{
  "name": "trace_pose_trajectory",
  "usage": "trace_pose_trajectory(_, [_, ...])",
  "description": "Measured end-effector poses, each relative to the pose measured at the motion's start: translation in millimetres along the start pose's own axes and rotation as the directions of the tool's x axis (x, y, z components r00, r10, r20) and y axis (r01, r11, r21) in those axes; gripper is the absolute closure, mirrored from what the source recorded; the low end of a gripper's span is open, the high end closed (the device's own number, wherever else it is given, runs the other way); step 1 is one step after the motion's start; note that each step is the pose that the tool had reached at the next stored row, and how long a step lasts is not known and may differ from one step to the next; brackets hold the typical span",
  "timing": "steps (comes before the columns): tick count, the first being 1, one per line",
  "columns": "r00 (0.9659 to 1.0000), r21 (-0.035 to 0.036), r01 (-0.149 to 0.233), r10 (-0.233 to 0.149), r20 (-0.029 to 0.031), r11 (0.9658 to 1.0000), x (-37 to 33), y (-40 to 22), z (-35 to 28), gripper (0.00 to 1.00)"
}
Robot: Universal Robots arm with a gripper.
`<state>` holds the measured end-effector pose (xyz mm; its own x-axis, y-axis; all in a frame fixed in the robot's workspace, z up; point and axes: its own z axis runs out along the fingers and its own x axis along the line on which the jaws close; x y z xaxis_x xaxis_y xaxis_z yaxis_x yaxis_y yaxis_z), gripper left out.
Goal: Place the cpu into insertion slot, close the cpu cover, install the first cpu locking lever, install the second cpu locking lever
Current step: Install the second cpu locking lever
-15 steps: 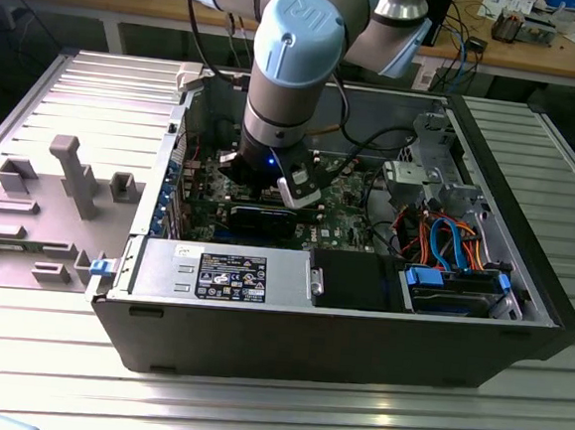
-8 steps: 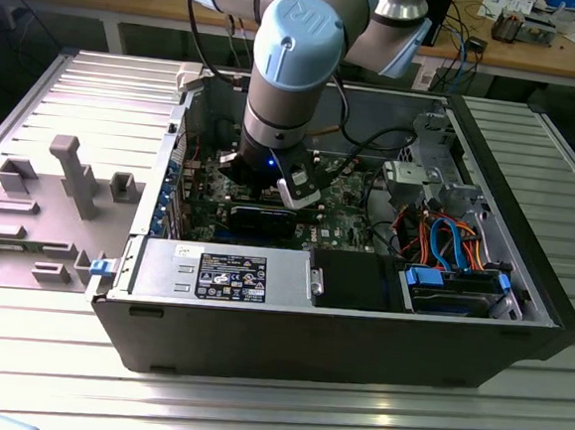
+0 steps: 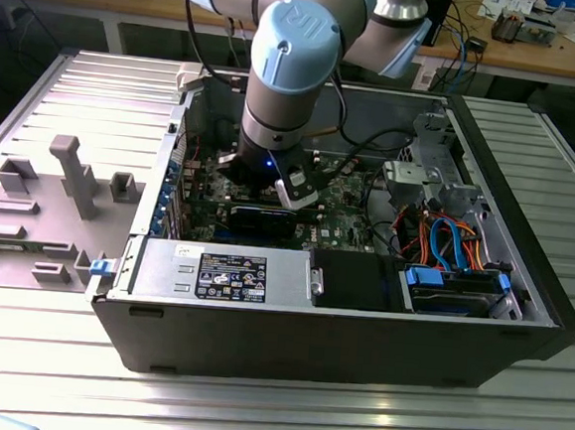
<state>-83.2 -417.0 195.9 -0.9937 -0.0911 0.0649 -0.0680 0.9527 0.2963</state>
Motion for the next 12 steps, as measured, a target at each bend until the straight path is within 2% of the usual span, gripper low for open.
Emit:
trace_pose_trajectory(1, [1.0, 0.0007, 0.0, 0.0, -0.0001, 1.0, 0.3, 0.0, 0.3, 0.89])
trace_pose_trajectory(3, [1.0, 0.0077, -0.001, 0.001, -0.0005, 1.0, 0.3, -0.1, 0.3, 0.89])
trace_pose_trajectory(12, [1.0, 0.0083, -0.001, 0.001, -0.0005, 1.0, 1.1, 3.2, -10.2, 0.89])
